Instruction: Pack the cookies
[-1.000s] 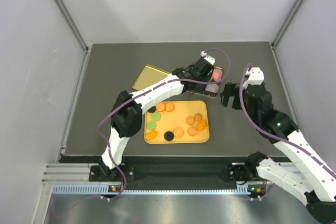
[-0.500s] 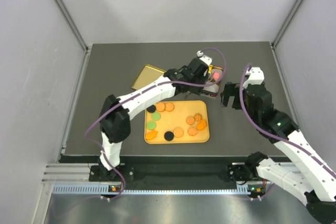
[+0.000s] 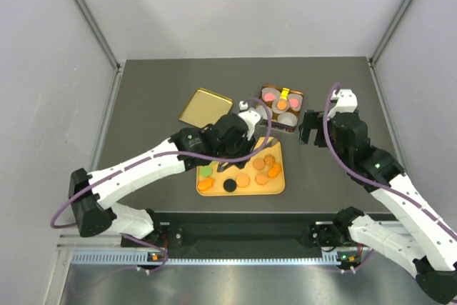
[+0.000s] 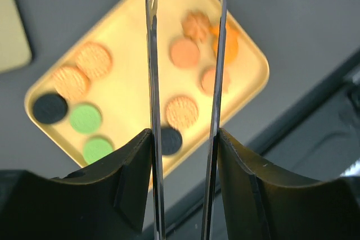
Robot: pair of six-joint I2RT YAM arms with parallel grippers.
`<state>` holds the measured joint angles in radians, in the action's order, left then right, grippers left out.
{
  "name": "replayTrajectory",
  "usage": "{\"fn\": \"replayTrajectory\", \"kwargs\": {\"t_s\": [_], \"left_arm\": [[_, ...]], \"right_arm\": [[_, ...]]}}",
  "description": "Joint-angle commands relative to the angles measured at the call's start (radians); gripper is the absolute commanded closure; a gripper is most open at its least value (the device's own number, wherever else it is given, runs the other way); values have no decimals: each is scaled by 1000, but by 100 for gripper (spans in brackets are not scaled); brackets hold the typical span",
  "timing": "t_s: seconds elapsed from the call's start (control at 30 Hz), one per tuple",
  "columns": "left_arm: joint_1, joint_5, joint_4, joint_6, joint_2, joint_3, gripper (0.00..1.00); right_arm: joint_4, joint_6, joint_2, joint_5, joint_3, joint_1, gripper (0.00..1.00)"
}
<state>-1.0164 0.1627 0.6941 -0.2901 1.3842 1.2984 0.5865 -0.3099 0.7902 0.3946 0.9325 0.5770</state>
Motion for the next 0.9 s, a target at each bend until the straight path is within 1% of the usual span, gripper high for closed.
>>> {"fn": "replayTrajectory", "kwargs": {"t_s": [0.0, 0.13, 0.33, 0.57, 0.87], "left_arm": [[-48, -48, 70, -32, -72, -65, 48], [-108, -55, 111, -52, -105, -120, 48], [-152, -43, 160, -73, -126, -159, 48], [-189, -26, 176, -84, -83, -160, 48], [-191, -9, 157, -77, -24, -159, 47]], "right_arm": [[-42, -9, 10, 1, 25, -11, 0], [-47, -11, 17, 10, 19, -11, 0], [-51, -17, 24, 9, 12, -12, 0], [-54, -12, 30, 13, 8, -11, 0], [-53, -6, 20, 12, -1, -11, 0]]}}
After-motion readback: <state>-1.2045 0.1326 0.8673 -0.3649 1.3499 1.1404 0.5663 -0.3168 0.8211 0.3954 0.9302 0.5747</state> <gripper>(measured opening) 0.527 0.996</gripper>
